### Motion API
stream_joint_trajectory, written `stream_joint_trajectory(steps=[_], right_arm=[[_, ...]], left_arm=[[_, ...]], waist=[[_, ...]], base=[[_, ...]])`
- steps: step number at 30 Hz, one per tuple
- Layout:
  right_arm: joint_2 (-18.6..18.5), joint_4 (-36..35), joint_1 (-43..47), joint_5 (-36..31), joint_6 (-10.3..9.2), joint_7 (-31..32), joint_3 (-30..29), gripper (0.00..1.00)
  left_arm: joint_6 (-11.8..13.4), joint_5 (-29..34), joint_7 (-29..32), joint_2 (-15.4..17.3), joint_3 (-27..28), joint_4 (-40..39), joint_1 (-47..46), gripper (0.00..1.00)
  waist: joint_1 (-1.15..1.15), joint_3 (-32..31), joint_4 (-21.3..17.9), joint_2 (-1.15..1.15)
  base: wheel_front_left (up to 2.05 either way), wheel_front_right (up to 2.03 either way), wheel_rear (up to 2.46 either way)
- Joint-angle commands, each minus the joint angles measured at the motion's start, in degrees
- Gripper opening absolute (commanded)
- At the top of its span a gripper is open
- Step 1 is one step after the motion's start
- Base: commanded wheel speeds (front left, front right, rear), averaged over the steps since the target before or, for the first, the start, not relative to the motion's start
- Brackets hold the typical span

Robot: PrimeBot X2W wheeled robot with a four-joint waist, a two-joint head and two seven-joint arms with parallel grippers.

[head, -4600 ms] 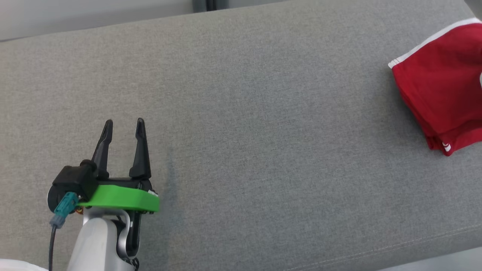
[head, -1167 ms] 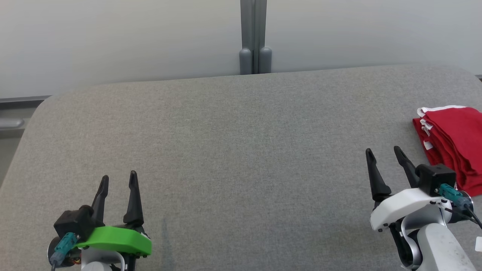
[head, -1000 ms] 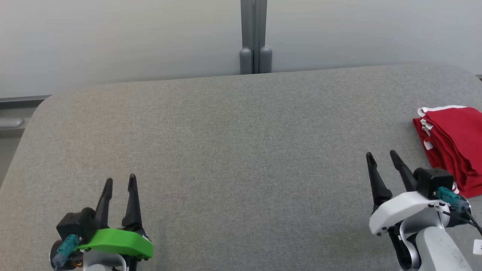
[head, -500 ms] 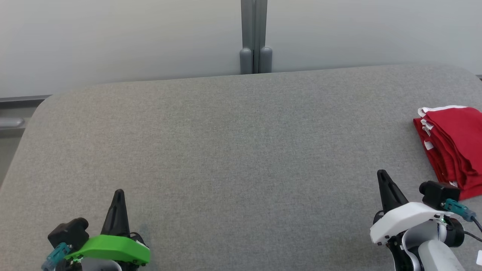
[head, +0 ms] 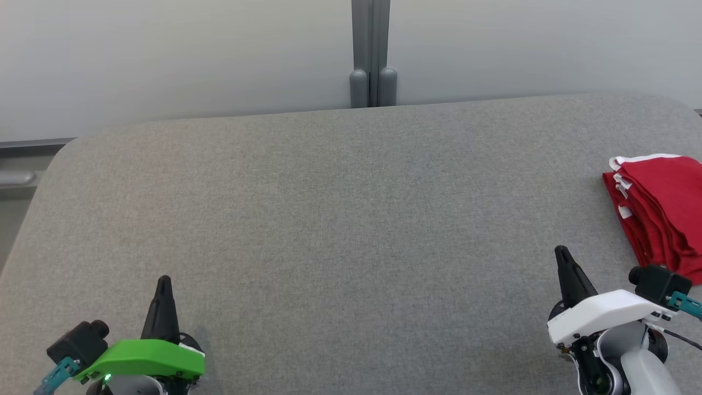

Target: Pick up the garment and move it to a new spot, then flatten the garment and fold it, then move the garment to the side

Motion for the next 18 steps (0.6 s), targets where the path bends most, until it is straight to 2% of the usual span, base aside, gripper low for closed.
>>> stream_joint_trajectory(steps=[1,18], right_arm=[[-0.03,-1.17,-0.85,2.22,-0.02,0.32,-0.41,0.0],[0.59,-1.87,-0.82,15.35,-0.03,2.55,-1.67,0.0]], left_arm=[[-0.04,-2.17,0.45,0.24,0.37,-1.2,-1.15,0.0],[-0.06,-14.22,3.99,0.33,1.48,-2.47,-1.49,0.0]], waist=[[0.0,0.0,0.01,0.0],[0.0,0.06,0.1,0.0]], base=[[0.0,0.0,0.0],[0.0,0.0,0.0]])
